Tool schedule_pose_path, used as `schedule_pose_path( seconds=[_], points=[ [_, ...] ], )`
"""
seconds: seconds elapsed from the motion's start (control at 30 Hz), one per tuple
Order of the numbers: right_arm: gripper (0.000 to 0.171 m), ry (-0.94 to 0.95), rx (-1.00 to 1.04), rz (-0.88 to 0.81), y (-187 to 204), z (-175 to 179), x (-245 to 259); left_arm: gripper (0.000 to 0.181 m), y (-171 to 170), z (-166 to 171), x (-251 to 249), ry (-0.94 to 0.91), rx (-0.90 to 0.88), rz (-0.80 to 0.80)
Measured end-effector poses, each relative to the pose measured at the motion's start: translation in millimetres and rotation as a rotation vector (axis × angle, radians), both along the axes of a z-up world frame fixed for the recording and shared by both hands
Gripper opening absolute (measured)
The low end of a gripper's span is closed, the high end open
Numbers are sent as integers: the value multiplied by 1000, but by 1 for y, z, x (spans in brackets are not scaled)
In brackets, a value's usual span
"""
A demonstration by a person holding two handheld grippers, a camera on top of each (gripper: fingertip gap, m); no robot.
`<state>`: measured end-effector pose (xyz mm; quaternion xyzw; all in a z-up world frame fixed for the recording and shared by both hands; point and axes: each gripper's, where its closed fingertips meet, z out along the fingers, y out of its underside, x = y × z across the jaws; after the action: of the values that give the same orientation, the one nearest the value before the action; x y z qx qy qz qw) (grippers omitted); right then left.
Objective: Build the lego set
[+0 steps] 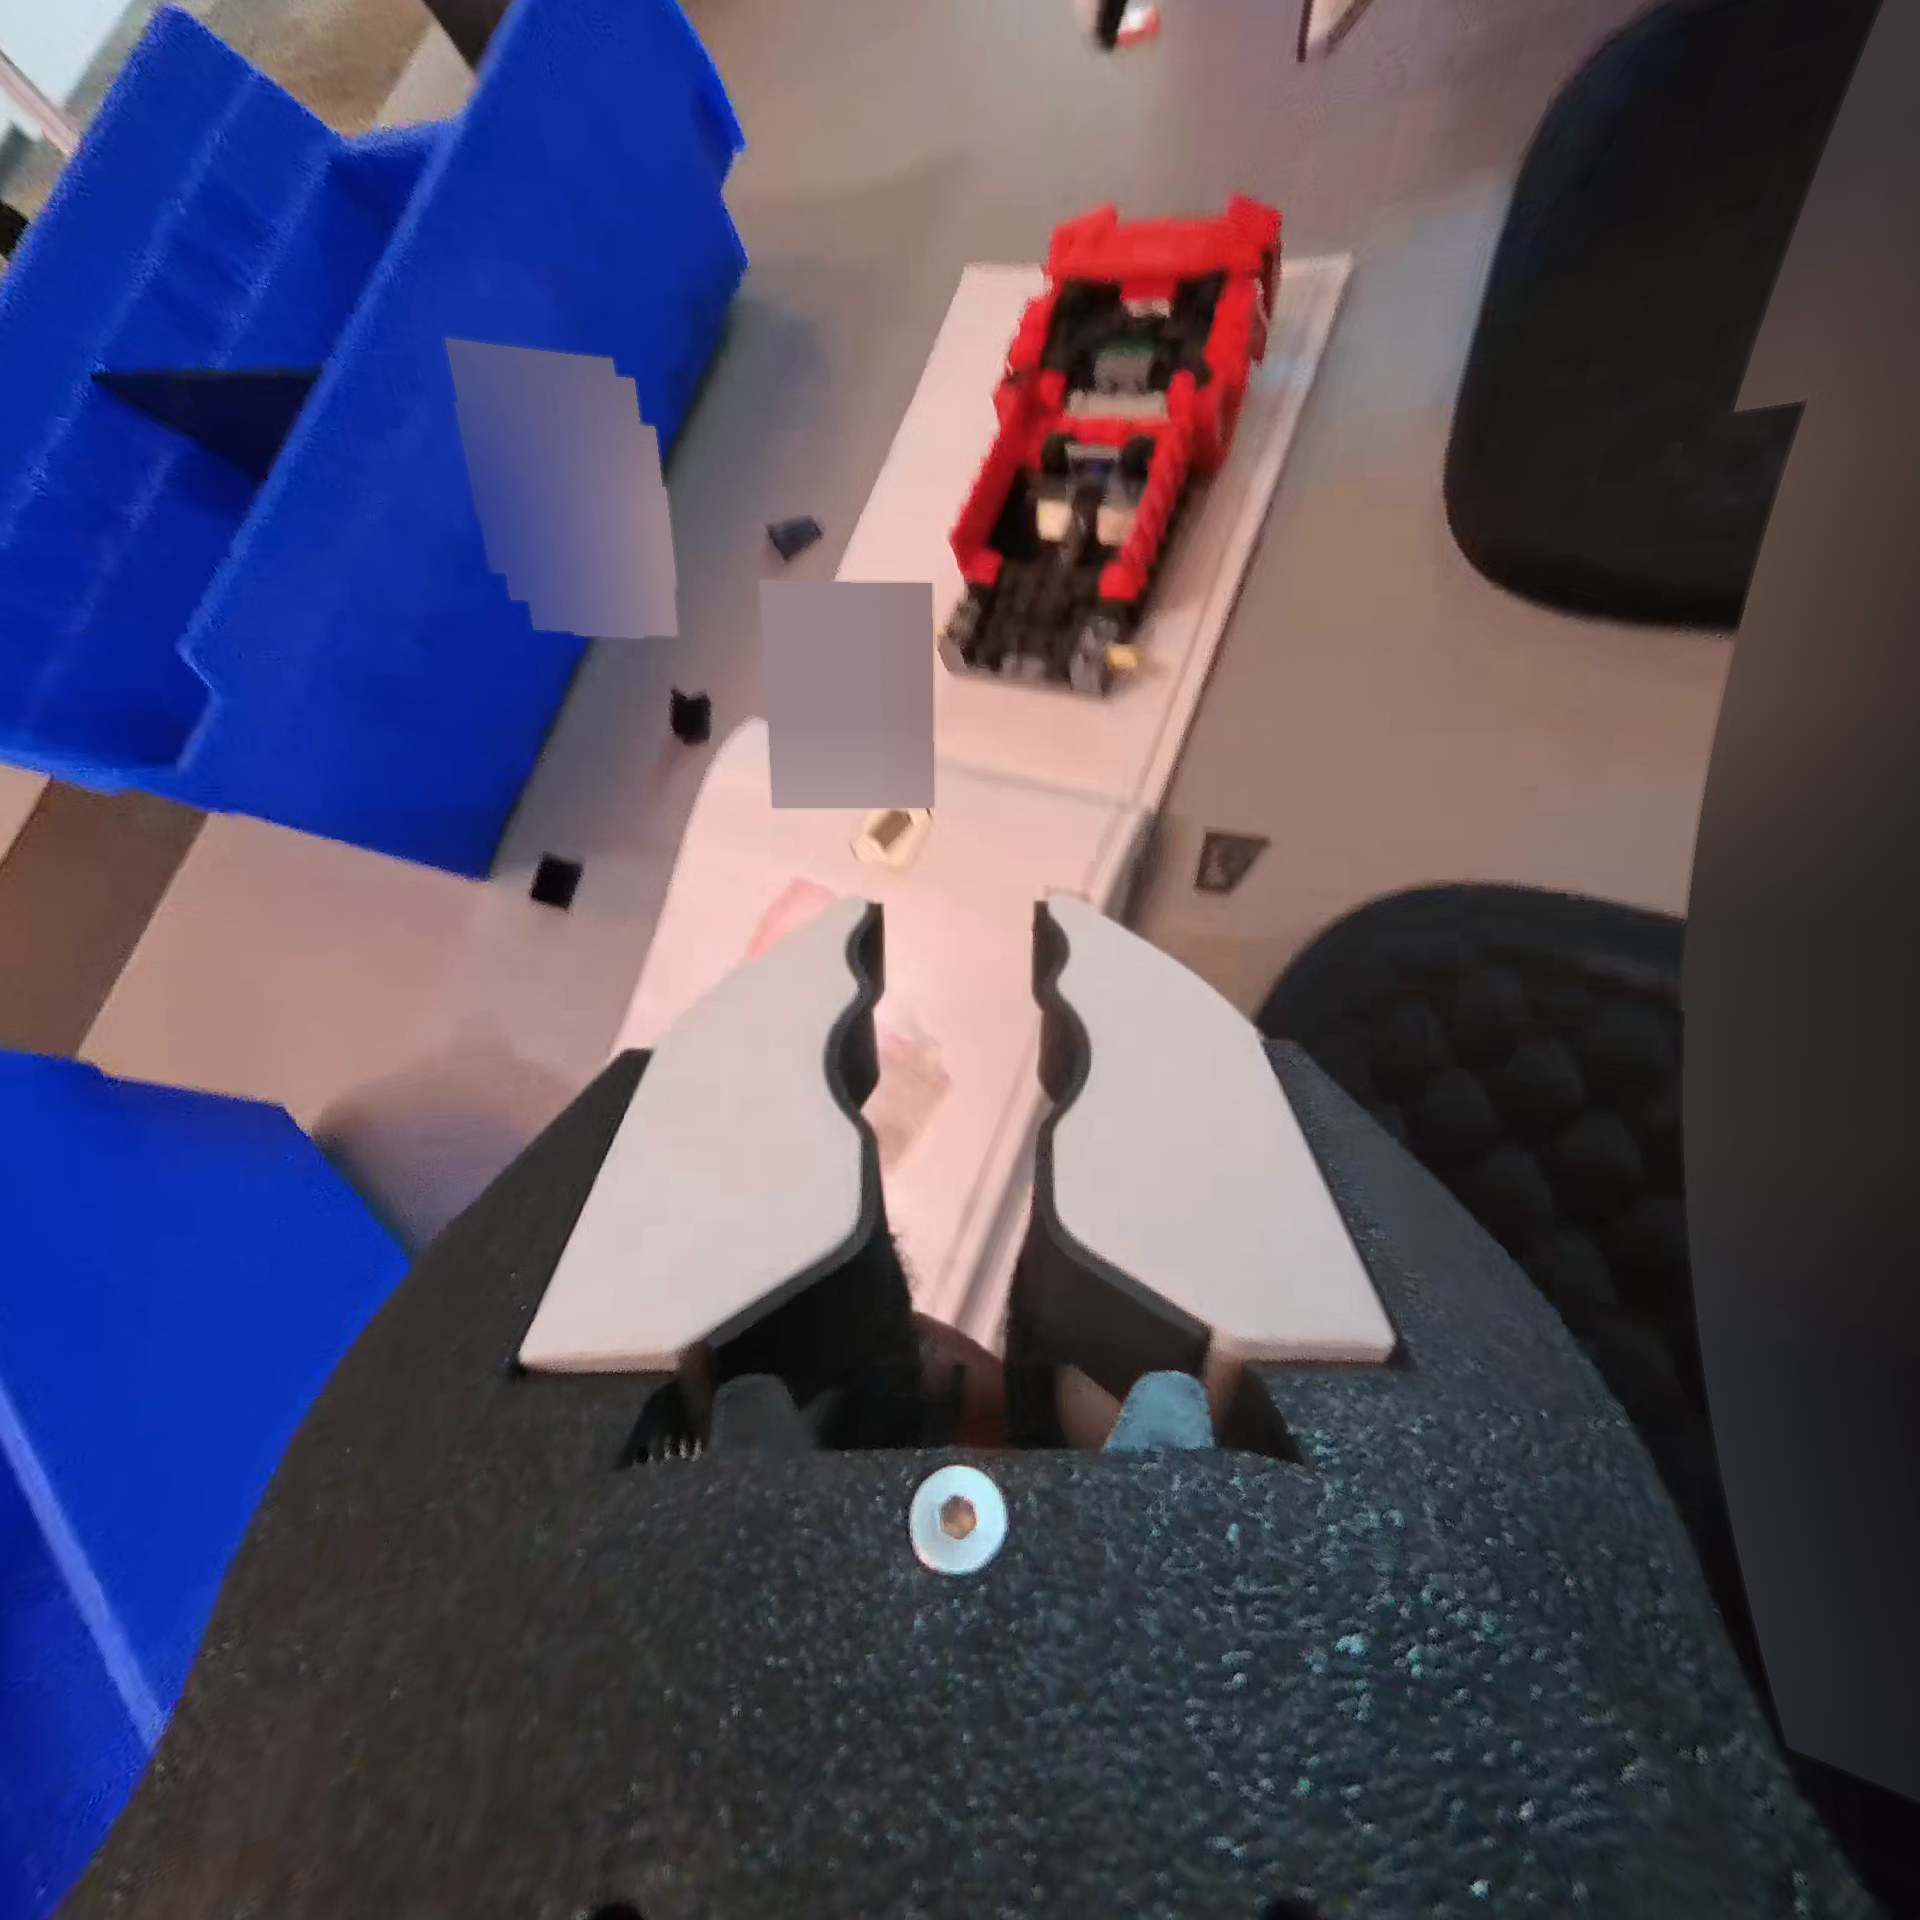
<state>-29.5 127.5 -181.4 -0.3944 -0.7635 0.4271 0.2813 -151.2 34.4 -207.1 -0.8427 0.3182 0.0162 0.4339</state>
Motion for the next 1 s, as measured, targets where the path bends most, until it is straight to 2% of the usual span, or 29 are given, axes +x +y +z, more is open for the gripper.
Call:
schedule_pose_path(
  seconds=[0.1,0.2,0.27,0.43,0.53,0.67,0.73,0.8,0.83,0.9,0.93,1.0],
  points=[
    [26,-128,41,105,-63,-23,-25,24,-20,-12,5,14,7,17],
    [27,-292,151,119,-93,-66,-46,23,-30,-14,16,-27,41,-1],
    [27,-349,205,96,-96,-82,-57,23,-34,-12,21,-48,71,-24],
    [26,-441,161,61,-100,-96,-68,23,-44,-16,23,-50,111,-72],
    [12,-471,91,34,-101,-99,-70,25,-45,-21,23,-62,117,-71],
    [11,-473,-16,-17,-96,-97,-70,38,-38,-12,23,-115,197,-16],
    [11,-391,-197,-65,-95,-76,-75,46,-31,2,25,-183,290,45],
    [11,-212,-535,-92,-96,-25,-82,45,-22,30,30,-346,451,122],
    [11,-90,-757,-79,-94,10,-82,36,-19,46,35,-469,539,143],
    [11,193,-1162,52,-86,78,-66,19,-18,77,51,-821,618,114],
    [11,302,-1279,136,-82,99,-54,15,-19,90,66,-1053,568,37],
    [11,415,-1329,231,-80,113,-39,15,-23,115,92,-1519,349,-186]
  ],
)
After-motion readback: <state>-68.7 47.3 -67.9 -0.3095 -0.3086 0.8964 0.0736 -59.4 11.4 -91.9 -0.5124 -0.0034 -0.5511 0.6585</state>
